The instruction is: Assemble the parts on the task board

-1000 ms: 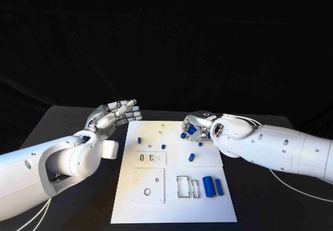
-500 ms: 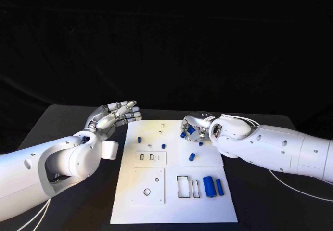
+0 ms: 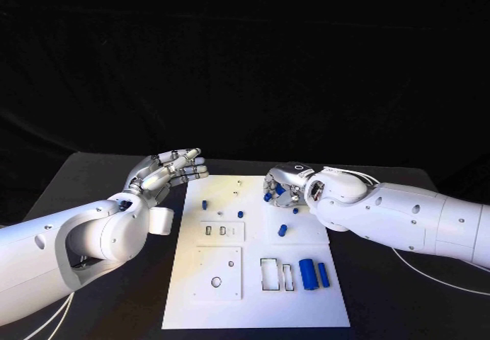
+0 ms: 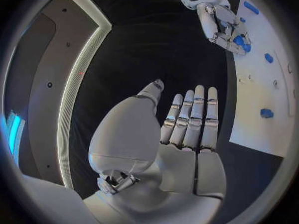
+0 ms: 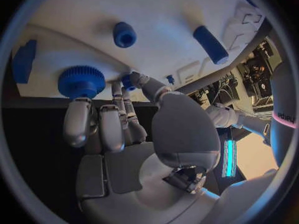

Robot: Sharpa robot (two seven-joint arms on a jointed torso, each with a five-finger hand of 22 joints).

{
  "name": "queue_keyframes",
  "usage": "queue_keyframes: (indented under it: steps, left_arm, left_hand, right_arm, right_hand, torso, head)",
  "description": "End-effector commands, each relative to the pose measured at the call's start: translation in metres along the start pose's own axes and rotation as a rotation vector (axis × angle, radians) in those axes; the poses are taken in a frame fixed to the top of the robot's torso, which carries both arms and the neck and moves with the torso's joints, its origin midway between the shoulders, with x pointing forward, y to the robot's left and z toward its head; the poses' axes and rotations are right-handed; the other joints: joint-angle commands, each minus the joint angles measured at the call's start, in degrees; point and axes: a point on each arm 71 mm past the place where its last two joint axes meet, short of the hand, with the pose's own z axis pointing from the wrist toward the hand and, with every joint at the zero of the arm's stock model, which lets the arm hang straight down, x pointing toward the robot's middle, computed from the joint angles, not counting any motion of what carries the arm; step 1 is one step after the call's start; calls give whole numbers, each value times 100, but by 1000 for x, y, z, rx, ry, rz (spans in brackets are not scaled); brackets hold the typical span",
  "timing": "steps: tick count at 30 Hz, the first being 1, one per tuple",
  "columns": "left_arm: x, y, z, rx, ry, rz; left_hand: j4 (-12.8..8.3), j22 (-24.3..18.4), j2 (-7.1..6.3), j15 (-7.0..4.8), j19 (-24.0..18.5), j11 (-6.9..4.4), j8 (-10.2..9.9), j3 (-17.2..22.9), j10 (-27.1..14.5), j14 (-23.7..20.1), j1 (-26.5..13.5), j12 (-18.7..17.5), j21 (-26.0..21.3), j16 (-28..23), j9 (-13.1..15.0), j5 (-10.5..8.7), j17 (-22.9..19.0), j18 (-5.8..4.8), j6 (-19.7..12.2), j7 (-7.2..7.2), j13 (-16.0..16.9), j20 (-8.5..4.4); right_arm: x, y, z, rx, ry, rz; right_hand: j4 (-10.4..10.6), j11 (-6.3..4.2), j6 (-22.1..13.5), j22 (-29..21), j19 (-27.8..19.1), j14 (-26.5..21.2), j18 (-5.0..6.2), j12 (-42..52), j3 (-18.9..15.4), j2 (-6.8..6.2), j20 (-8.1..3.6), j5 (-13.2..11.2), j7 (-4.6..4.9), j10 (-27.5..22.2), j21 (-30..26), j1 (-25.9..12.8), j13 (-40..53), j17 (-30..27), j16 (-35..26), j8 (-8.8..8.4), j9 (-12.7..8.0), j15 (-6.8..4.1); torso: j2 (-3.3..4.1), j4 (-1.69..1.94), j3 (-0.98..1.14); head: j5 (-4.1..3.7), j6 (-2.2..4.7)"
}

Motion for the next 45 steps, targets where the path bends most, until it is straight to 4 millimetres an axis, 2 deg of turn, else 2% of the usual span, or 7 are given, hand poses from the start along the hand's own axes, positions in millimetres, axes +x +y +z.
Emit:
queue_keyframes:
  steps: [1,12,16,22,31,39,45]
  left_arm:
    - [2,-1,0,0,17,-11]
    - [1,-1,0,-6,17,-10]
    - [1,0,0,-8,16,-10]
    - [1,0,0,-13,14,-9]
    - [0,0,1,-16,12,-8]
    - [-1,0,1,-19,8,-6]
    - [-1,0,0,-20,8,-6]
  left_hand:
    - [16,-5,-16,22,9,27,-10,-26,7,-11,-54,-37,-18,-37,-6,-31,8,60,11,221,-1,7]
    - [10,-8,-7,22,10,28,-10,-23,9,-9,-48,-45,-20,-39,-7,-49,11,60,5,222,-1,7]
    - [8,-9,-6,22,11,28,-11,-22,10,-8,-45,-47,-21,-39,-7,-55,12,60,3,222,0,7]
    - [-13,-16,5,23,15,31,-18,-16,8,-4,-26,-67,-24,-43,-11,-89,20,61,-23,228,0,8]
    - [-18,-18,7,23,16,32,-21,-14,7,-4,-21,-73,-25,-45,-12,-98,22,62,-32,230,0,8]
    - [-41,-25,14,25,19,37,-29,-8,2,-4,-2,-92,-29,-50,-16,-124,28,61,-57,237,-1,9]
    - [-54,-28,20,27,21,39,-32,-2,0,-4,11,-102,-30,-54,-17,-128,31,61,-69,240,-1,10]
  right_arm:
    - [5,1,-1,-2,24,8]
    - [4,3,-1,-5,22,22]
    - [5,4,-1,-4,27,32]
    - [4,4,-1,-1,26,41]
    - [0,5,-1,13,-23,60]
    - [-9,13,1,23,-93,78]
    - [-16,18,8,31,-140,77]
  right_hand:
    - [11,4,12,24,48,230,-78,18,32,38,-5,17,-15,35,36,-29,5,7,29,16,12,-36]
    - [62,-11,3,117,80,231,-92,12,89,34,-14,18,-24,105,97,-45,30,28,69,16,50,-52]
    - [141,-60,119,186,98,233,-100,33,181,118,-41,-6,-79,238,142,-15,77,55,114,95,138,-90]
    - [267,-155,349,258,105,231,-107,50,337,276,-112,-241,-197,431,182,78,168,61,161,309,372,-169]
    - [317,-182,378,281,107,230,-109,45,371,286,-138,-269,-230,487,192,85,209,57,174,390,491,-192]
    - [326,-183,375,277,103,229,-108,37,371,272,-141,-271,-233,485,189,78,213,53,175,400,511,-194]
    - [331,-183,374,278,102,230,-109,31,375,268,-142,-269,-235,481,189,77,215,54,177,406,523,-194]
  torso:
    - [9,-4,-4]
    - [29,-2,-1]
    - [35,-4,-1]
    - [46,-7,-3]
    - [48,-4,-3]
    - [54,-7,-6]
    - [64,8,-10]
  head:
    - [1,2]
    - [2,5]
    - [9,3]
    - [6,1]
    - [12,17]
    - [26,54]
    - [26,78]
